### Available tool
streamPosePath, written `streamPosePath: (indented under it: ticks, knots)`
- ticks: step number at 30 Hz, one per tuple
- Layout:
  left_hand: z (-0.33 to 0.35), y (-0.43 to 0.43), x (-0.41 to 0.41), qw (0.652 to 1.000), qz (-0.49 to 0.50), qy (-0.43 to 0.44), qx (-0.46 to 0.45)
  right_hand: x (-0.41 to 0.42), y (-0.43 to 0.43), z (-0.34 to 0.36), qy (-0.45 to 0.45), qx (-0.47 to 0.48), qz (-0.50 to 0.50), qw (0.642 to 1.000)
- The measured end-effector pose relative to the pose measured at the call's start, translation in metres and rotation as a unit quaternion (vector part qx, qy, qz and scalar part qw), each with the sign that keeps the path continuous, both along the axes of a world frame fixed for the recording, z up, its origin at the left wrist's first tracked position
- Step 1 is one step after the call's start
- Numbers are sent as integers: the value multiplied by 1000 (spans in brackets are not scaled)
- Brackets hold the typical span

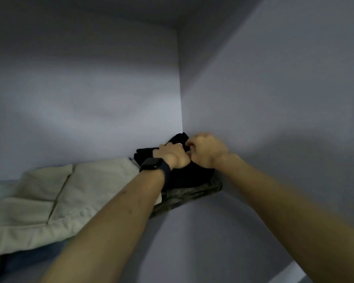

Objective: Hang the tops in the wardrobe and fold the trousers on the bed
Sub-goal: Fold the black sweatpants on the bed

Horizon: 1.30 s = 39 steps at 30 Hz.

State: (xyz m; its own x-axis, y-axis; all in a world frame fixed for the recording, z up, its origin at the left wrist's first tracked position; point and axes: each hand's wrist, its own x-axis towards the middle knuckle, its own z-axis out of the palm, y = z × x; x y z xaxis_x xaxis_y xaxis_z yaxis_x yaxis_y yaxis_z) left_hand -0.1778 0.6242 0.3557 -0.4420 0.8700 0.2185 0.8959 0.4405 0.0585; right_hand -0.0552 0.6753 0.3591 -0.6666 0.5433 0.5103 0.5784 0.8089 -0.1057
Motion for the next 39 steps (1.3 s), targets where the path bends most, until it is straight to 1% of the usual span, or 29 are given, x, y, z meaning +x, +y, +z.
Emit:
streamPosePath:
  ticks: [1, 3, 6, 7, 10, 13, 14, 15, 16, 17, 18, 20, 21, 22, 23, 25, 26, 28, 31, 35, 37, 38, 39]
  knots:
    - [-12, -2, 10, 999, 19, -21, -27, -7, 5, -4, -33, 10, 18, 999]
    - [-36, -10, 18, 995, 78, -35, -59, -18, 19, -14, -115, 26, 15, 993]
    - [-58, -24, 2, 991, 110, -79, -12, -29, 40, -29, -253, 41, -40, 966]
    - [-59, -30, -4, 989, 111, -96, -1, -31, 44, -34, -284, 42, -53, 956]
    - [-58, -42, -16, 986, 116, -123, 1, -39, 42, -37, -320, -5, -70, 945]
    - [-56, -45, -14, 986, 124, -109, -21, -45, 39, -33, -339, -53, -78, 936]
    - [-53, -43, -12, 986, 131, -97, -37, -46, 38, -29, -337, -67, -75, 936]
    - [-49, -39, -10, 986, 136, -80, -59, -46, 39, -25, -313, -89, -70, 943]
    - [-44, -35, -10, 985, 140, -51, -85, -47, 40, -20, -273, -102, -58, 955]
    - [-37, -32, -9, 984, 143, -15, -108, -48, 40, -16, -219, -92, -46, 970]
    - [-30, -28, -10, 982, 143, 25, -118, -52, 43, -9, -161, -58, -34, 985]
    - [-20, -22, -14, 980, 145, 89, -98, -58, 51, -2, -66, -18, 16, 998]
    - [-20, -21, -17, 981, 150, 98, -80, -61, 54, -4, -52, -28, 45, 997]
    - [-23, -20, -22, 982, 153, 89, -68, -65, 57, -7, -66, -47, 65, 995]
    - [-28, -22, -27, 984, 156, 61, -62, -67, 61, -14, -93, -66, 66, 991]
    - [-42, -23, -39, 985, 167, -16, -49, -78, 71, -32, -155, -64, 35, 985]
    - [-48, -26, -43, 984, 171, -41, -43, -83, 74, -42, -174, -56, 11, 983]
    - [-51, -25, -54, 982, 180, -52, -31, -99, 79, -48, -188, -59, -29, 980]
    - [-51, -19, -61, 981, 180, -58, -37, -111, 81, -42, -211, -87, -62, 972]
    - [-53, -20, -56, 983, 167, -68, -28, -100, 74, -33, -221, -86, -57, 970]
    - [-49, -21, -55, 983, 165, -75, -21, -86, 58, -31, -207, -43, -64, 975]
    - [-48, -22, -52, 984, 162, -76, -25, -73, 48, -33, -193, 2, -77, 978]
    - [-46, -22, -52, 983, 163, -78, -22, -64, 39, -33, -172, 74, -89, 978]
